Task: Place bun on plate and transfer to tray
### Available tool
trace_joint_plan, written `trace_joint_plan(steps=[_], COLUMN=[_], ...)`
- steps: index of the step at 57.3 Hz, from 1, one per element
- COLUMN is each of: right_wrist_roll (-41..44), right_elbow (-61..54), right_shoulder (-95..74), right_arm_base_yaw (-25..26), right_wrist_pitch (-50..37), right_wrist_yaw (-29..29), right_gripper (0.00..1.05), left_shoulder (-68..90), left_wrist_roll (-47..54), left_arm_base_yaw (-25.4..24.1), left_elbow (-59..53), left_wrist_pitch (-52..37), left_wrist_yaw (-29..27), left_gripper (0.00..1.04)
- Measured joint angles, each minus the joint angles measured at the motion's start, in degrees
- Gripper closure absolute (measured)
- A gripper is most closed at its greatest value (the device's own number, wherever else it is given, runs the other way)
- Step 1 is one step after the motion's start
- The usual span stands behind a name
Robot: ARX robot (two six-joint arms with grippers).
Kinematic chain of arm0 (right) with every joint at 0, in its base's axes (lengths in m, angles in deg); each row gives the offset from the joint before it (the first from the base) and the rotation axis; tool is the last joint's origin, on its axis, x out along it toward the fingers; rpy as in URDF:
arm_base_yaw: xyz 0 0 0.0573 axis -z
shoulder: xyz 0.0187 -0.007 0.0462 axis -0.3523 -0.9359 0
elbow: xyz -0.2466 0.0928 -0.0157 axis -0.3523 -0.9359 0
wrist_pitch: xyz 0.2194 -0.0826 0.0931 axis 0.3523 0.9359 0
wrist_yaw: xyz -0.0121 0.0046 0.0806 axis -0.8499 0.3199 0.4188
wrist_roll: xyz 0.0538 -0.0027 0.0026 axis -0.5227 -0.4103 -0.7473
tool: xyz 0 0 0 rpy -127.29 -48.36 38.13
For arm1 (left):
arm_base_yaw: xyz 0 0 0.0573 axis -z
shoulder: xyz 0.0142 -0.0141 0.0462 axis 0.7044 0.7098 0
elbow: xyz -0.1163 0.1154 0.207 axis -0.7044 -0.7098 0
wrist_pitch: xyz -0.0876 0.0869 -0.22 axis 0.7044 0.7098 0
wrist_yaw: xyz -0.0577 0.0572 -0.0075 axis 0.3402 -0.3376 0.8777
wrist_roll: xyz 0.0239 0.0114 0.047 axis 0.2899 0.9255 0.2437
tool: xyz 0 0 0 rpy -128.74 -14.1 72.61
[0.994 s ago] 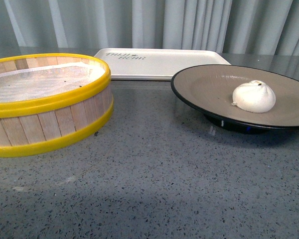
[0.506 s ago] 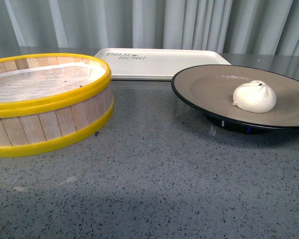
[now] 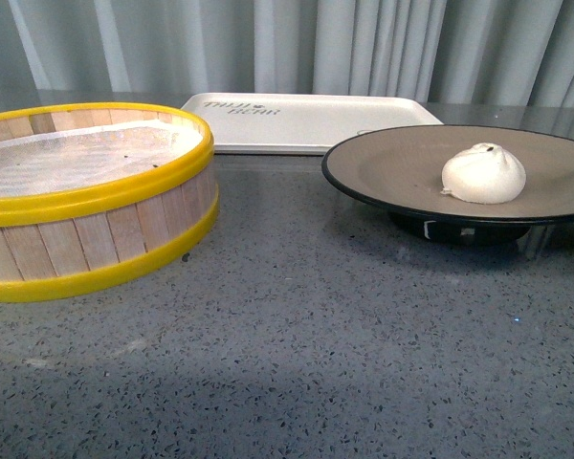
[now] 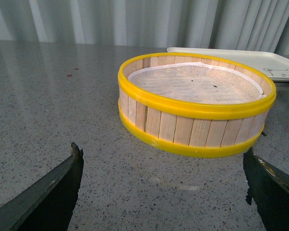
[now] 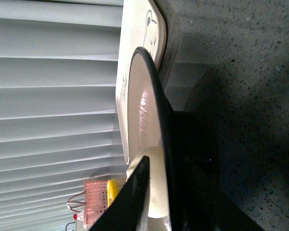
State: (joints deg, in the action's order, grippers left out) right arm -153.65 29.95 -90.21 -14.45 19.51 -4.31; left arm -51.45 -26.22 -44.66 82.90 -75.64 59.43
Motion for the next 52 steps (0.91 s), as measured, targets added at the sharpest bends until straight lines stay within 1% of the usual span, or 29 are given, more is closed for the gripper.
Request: trace_joint_plan(steps=[3, 6, 17, 23, 29, 33, 40, 43, 52], right_wrist_roll=[0.6, 1.0, 1.5, 3.6, 5.7, 7.0, 7.8, 7.9, 7.9], right_elbow=[-0.1, -0.3, -1.0, -1.1, 0.4, 4.3, 16.4, 22.5, 34.5], right_shoulder=[0.4, 0.7, 2.6, 5.0, 5.6, 3.8, -3.2, -7.3, -15.8], right_arm_base_yaw=[0.1, 0.1, 0.2, -0.1, 0.2, 0.8, 1.9, 1.9, 1.1], right_wrist_pitch=[0.2, 0.5, 1.6, 3.5, 5.5, 6.9, 10.0, 11.8, 16.6], right_wrist_yaw=[-0.2, -0.4, -1.4, -3.0, -2.7, -2.3, -1.7, -1.6, -2.2], right_gripper=[0.99, 1.02, 1.02, 1.02, 1.02, 1.02, 1.02, 1.02, 1.02], left_shoulder=[0.0, 0.0, 0.0, 0.0, 0.0, 0.0, 0.0, 0.0, 0.0], left_wrist_roll=[0.0, 0.0, 0.0, 0.0, 0.0, 0.0, 0.0, 0.0, 0.0], left_arm_base_yaw=[0.0, 0.0, 0.0, 0.0, 0.0, 0.0, 0.0, 0.0, 0.0], left_elbow=[0.0, 0.0, 0.0, 0.0, 0.0, 0.0, 0.0, 0.0, 0.0], left_wrist_pitch=[0.0, 0.0, 0.0, 0.0, 0.0, 0.0, 0.0, 0.0, 0.0], left_wrist_yaw=[0.0, 0.0, 0.0, 0.0, 0.0, 0.0, 0.0, 0.0, 0.0], left_gripper=[0.07, 0.07, 0.07, 0.07, 0.07, 0.07, 0.07, 0.07, 0.07])
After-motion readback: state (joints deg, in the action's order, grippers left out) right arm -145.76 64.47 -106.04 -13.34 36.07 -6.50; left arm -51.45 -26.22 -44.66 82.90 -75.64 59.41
